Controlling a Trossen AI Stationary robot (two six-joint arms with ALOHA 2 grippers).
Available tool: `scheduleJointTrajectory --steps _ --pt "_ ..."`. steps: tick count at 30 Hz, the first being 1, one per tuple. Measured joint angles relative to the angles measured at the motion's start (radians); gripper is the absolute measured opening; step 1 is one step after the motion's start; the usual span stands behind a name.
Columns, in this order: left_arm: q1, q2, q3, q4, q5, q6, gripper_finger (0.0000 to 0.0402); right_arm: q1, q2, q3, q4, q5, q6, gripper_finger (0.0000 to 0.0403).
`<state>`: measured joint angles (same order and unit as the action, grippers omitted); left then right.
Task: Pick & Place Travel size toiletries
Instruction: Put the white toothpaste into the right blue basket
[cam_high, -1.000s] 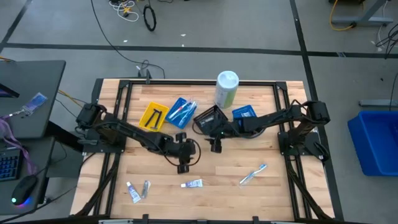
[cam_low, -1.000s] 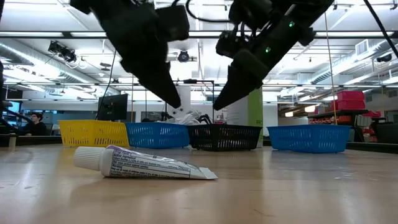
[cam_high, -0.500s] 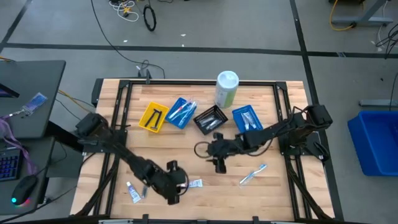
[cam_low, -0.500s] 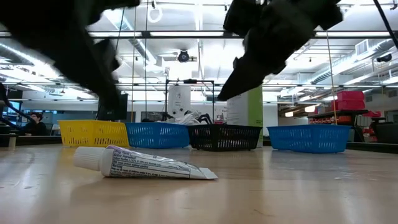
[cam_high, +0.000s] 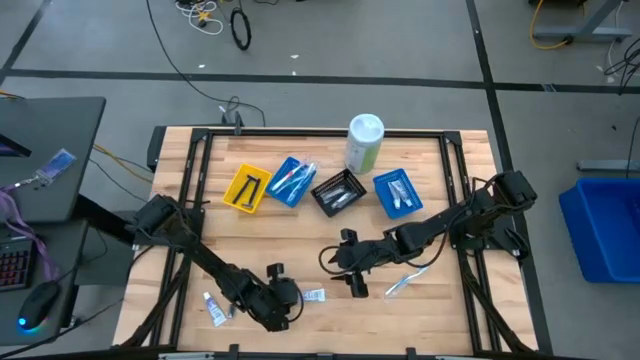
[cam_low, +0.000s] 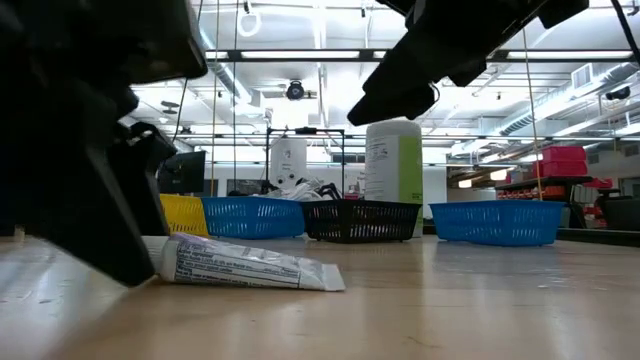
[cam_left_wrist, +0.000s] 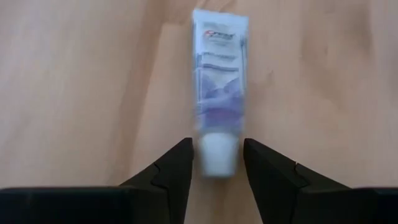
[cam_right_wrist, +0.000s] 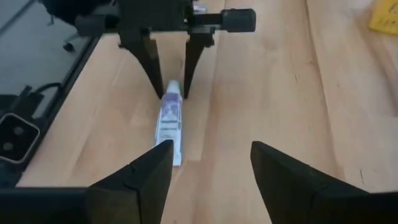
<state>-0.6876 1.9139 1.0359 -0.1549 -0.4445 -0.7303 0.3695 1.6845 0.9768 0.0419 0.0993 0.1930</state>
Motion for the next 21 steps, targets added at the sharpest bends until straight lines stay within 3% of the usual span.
scheduleJointTrajectory --steps 4,11,21 --pt "0.0 0.005 -0.002 0.009 -0.003 0.052 0.0137 0.002 0.005 0.0 0.02 0.002 0.012 0.0225" --pt "0.013 0.006 -0.002 0.049 0.018 0.075 0.0066 0.006 0.054 0.0 0.037 -0.002 0.027 0.0213" --pt "0.055 0.006 -0.002 0.118 -0.039 0.104 0.0082 0.021 0.196 0.0 0.23 -0.128 0.036 0.0259"
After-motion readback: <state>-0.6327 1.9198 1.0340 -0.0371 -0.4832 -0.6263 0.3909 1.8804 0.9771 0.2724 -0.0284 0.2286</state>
